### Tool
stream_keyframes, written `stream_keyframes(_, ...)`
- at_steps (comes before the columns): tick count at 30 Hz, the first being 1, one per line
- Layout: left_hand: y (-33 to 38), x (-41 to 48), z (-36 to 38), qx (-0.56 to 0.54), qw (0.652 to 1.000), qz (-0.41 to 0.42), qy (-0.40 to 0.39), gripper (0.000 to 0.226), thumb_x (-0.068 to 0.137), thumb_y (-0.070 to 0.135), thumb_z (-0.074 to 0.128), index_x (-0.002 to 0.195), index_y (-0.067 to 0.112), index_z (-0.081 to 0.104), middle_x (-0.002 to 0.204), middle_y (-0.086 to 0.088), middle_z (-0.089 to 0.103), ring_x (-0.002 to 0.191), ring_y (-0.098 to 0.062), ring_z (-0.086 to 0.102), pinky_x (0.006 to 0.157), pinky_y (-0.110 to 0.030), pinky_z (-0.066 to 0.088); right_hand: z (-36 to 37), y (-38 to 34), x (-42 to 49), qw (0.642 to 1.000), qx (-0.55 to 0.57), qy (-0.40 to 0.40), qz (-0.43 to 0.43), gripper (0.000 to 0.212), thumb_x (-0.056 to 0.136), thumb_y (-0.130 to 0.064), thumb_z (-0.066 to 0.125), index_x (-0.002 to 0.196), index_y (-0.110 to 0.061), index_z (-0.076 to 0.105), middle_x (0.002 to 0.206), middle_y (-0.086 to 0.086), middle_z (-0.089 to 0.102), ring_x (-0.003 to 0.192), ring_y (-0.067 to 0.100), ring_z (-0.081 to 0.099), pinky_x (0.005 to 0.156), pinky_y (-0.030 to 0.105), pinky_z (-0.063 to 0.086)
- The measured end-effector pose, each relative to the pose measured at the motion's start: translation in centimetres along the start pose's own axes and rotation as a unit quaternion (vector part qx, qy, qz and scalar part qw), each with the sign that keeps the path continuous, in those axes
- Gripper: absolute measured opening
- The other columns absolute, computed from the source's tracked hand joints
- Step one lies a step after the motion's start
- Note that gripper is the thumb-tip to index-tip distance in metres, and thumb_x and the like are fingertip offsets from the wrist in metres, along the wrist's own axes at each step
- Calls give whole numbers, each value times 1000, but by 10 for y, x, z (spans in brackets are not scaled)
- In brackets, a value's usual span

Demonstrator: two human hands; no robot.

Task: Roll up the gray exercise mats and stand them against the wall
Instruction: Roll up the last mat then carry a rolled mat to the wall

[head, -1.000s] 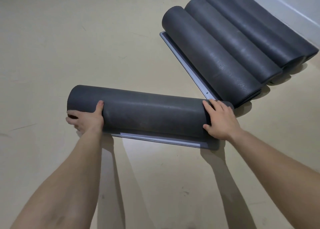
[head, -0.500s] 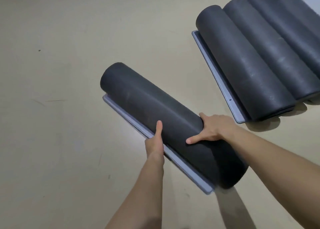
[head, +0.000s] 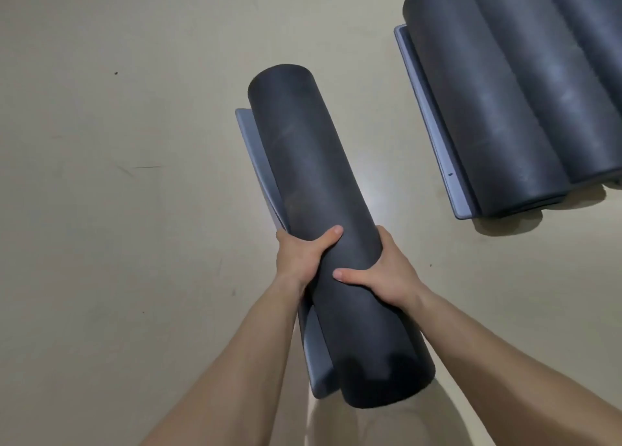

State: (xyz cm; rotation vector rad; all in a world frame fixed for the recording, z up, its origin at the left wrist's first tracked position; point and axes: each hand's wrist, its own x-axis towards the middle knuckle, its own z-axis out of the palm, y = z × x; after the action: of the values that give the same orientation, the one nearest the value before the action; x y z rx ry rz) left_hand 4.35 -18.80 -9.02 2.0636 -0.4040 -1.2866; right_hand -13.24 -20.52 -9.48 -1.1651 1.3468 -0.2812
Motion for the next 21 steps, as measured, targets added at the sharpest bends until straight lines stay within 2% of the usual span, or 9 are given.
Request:
stream_keyframes(7, 115, -135, 16, 87, 994, 43, -52, 110, 49, 62, 93, 137, 20, 43, 124, 9, 66, 111, -18, 67, 99, -43, 56, -79, -75, -129, 991, 110, 65, 28, 94, 50, -52, 97, 132, -46, 50, 117, -27, 68, 105, 0, 68, 94, 36, 57)
stream_keyframes(9, 151, -173, 36, 119, 988, 59, -73, 111, 48, 64, 94, 137, 20, 45, 124, 9, 68, 111, -17, 69, 98, -43, 57, -112, -95, -168, 983, 155, 96, 28, 93, 52, -47, 98, 133, -47, 51, 118, -26, 69, 106, 0, 68, 87, 29, 59)
stream_keyframes(11, 186, -212, 66, 152, 980, 78, -100, 110, 48, 64, 94, 136, 20, 47, 123, 9, 69, 110, -17, 69, 98, -42, 57, -152, -113, -207, 971, 197, 131, 20, 90, 60, -33, 99, 136, -43, 51, 121, -24, 68, 103, -6, 67, 74, 15, 56)
stream_keyframes(13, 218, -254, 104, 185, 970, 93, -131, 108, 50, 63, 94, 137, 19, 45, 123, 8, 67, 111, -18, 68, 99, -42, 56, -197, -124, -245, 959, 232, 162, 23, 84, 68, -21, 97, 136, -39, 51, 121, -23, 66, 98, -12, 65, 65, 8, 52)
stream_keyframes(16, 250, -318, 169, 226, 950, 121, -181, 109, 53, 60, 94, 139, 18, 43, 127, 7, 65, 114, -19, 66, 102, -42, 54, -260, -118, -298, 937, 278, 208, 40, 85, 64, -28, 98, 134, -39, 52, 121, -20, 69, 104, -3, 68, 65, 13, 55)
stream_keyframes(19, 258, -371, 237, 262, 923, 151, -236, 115, 48, 66, 94, 139, 16, 45, 126, 5, 67, 113, -19, 66, 102, -43, 54, -311, -92, -345, 913, 295, 277, 60, 100, 51, -51, 98, 139, -42, 51, 124, -22, 69, 111, 3, 68, 80, 27, 61)
stream_keyframes(21, 252, -406, 281, 289, 902, 163, -277, 117, 47, 68, 94, 139, 16, 43, 127, 5, 66, 114, -19, 65, 103, -43, 53, -339, -69, -378, 890, 313, 323, 76, 105, 46, -59, 97, 138, -44, 50, 123, -24, 69, 110, 3, 68, 88, 37, 61)
